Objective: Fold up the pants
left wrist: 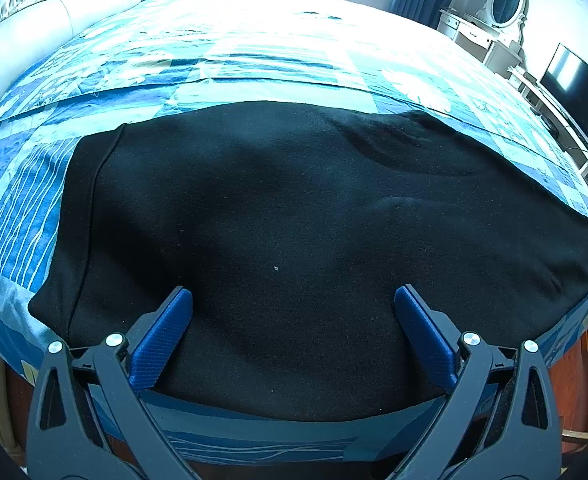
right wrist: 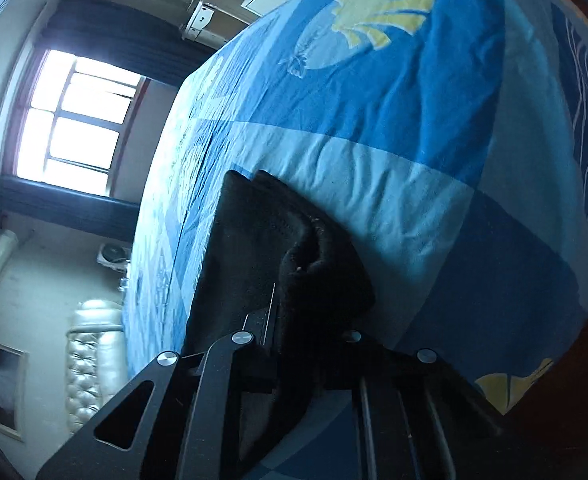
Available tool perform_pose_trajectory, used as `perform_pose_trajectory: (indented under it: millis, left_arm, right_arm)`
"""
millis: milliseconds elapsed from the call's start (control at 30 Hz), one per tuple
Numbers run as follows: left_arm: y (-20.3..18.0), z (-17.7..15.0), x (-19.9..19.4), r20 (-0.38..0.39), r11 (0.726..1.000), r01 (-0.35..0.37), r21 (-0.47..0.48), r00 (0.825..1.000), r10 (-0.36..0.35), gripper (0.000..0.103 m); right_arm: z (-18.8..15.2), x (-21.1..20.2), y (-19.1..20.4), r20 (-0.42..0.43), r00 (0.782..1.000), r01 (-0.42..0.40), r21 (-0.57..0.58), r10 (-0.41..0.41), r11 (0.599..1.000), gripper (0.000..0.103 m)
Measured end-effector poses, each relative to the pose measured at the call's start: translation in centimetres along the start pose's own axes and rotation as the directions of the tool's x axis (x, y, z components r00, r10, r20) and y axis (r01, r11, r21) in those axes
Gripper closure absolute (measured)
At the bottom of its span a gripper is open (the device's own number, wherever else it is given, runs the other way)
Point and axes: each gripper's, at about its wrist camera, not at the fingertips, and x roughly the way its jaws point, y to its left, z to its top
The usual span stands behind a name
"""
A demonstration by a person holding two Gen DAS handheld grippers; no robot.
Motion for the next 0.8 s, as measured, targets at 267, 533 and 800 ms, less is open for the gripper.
perform_pose_trajectory:
  millis: [267,533,800]
  left_arm:
    - [0.1,0.2,-0.7,-0.005,0.999,0.005,-0.038,1.000,-0.005,0.002]
    - [0.5,0.4,-3.0,0.020,0.995,-0.013,-0.102,1.000,0.015,0.002]
    - [-0.1,-0.1,-5.8,0.071,0.998,-0.035,-0.060,0.997,0.039,0.002]
  right_arm:
    - [-1.4,-3.3,7.1,0.034,0.993,-0.104,-0.159,0.111,0.982,0.093]
    - [-6.8,-4.7,16.7,-0.035,0.978,-0.204,-0.371,0.206,0.906,0.093]
    - [-15.6,-1.8,23.5,-0.139,0.977,-0.213,-0.556,0.163,0.803,0.093]
